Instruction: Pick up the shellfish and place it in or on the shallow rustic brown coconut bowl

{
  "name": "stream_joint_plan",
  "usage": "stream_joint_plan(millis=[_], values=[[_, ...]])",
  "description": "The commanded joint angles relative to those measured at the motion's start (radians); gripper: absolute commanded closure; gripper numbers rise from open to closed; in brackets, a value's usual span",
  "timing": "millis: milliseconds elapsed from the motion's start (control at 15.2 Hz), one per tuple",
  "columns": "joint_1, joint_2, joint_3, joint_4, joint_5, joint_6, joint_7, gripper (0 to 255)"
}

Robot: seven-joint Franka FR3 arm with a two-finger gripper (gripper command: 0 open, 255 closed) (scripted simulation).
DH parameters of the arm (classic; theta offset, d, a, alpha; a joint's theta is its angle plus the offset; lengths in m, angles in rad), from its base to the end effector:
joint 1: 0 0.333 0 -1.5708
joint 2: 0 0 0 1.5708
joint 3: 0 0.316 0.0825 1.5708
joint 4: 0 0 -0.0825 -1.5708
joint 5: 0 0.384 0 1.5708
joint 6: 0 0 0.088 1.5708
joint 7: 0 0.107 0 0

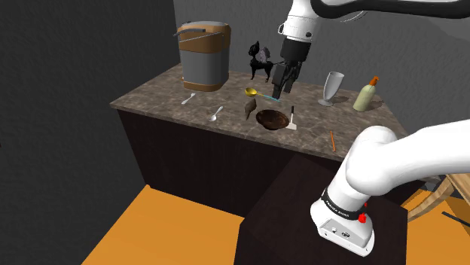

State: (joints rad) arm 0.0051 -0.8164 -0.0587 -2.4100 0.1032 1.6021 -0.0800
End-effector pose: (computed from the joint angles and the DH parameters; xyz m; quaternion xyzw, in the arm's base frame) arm 0.3010 -0.0103 0.5775 -0.9971 -0.0209 -0.0080 0.0726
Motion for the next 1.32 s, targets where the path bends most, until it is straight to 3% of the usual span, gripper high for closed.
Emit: stream_joint_plan(millis=[0, 594, 1254], values=[[0.000, 0.000, 0.000, 0.000, 0.000, 0.000, 0.000, 0], [-0.061, 0.211, -0.072, -0.042, -0.032, 0.304, -0.023, 0], [-0.102, 0.517, -0.166, 0.026, -0.006, 0.597, -0.064, 0]])
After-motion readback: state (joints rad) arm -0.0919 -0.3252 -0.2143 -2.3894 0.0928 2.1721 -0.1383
